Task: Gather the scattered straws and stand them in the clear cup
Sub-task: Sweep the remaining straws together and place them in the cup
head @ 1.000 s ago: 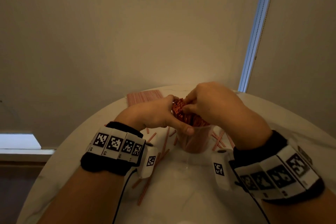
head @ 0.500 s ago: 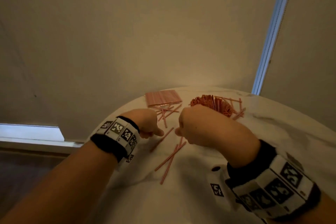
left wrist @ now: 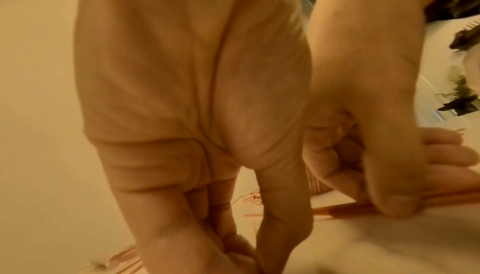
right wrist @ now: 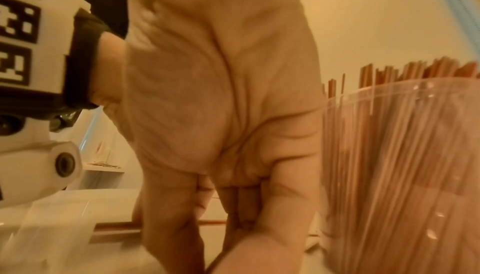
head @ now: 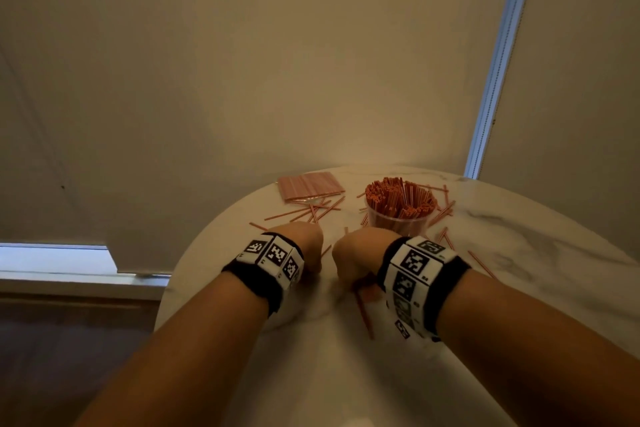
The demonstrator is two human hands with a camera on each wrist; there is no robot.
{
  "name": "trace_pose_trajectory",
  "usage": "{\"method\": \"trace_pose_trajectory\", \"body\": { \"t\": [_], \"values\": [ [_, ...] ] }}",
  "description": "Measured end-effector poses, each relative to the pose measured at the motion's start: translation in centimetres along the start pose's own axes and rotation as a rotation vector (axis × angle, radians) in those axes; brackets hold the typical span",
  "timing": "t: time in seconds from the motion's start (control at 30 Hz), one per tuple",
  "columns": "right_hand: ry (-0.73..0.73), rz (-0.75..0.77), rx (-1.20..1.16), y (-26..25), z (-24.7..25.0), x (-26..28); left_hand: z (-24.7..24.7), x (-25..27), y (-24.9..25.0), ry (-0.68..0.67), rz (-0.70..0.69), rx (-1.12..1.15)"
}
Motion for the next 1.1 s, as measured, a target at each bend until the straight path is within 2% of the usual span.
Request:
{"method": "trace_pose_trajectory", "body": {
  "t": [0.17, 0.3, 0.4, 0.47, 0.53, 0.6, 0.67, 0.73, 0.8, 0.93, 1.0, 1.1],
  "values": [
    [-0.029, 0.005, 0.078, 0.2, -1.7, 2.6, -0.4, 1.5, -0.7, 0.023, -0.003, 0.013],
    [0.052, -0.01, -0.096, 1.3, -2.9, 4.7, -1.0, 2.3, -2.2, -0.039, 0.036, 0.338],
    [0.289, -0.007, -0.389, 2.6, -3.0, 5.8, -1.0, 3.5, -2.6, -0.014, 0.04, 0.682],
    [0.486, 0.004, -0.63, 3.3, -2.6, 6.6, -0.4, 5.0, -1.9, -0.083, -0.016, 1.049],
    [0.668, 0.019, -0.768, 3.5, -1.8, 7.3, 0.7, 6.9, -0.9, -0.203, -0.094, 1.332],
    [0.831, 0.028, -0.788, 3.6, -1.0, 7.8, 1.6, 8.4, 0.4, -0.295, -0.167, 1.417],
    [0.922, 0.049, -0.712, 3.5, -0.6, 8.3, 2.2, 9.4, 1.6, -0.318, -0.191, 1.449],
    [0.915, 0.079, -0.702, 3.5, -0.5, 8.9, 2.4, 9.5, 2.2, -0.259, -0.158, 1.435],
    [0.83, 0.077, -0.707, 4.2, -0.7, 9.7, 2.1, 8.9, 2.3, -0.162, -0.114, 1.343],
    [0.485, -0.006, -0.658, 6.9, -2.7, 11.0, 1.3, 7.0, 1.0, -0.101, -0.021, 1.217],
    [0.376, -0.106, -0.574, 8.6, -4.1, 11.5, 1.0, 5.7, 0.2, -0.102, 0.036, 1.196],
    [0.297, -0.328, -0.298, 11.5, -5.6, 12.1, 0.4, 3.8, -0.8, -0.12, 0.096, 1.14]
  ]
}}
Point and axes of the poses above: each hand's wrist, its own x-axis away from the middle knuckle, its own z-axis out of the back of the hand, y = z × x, the point moved 2 cm from there along -x, towards the middle knuckle, and after that the axes turned 12 degrees about z, right-handed, at the moved point
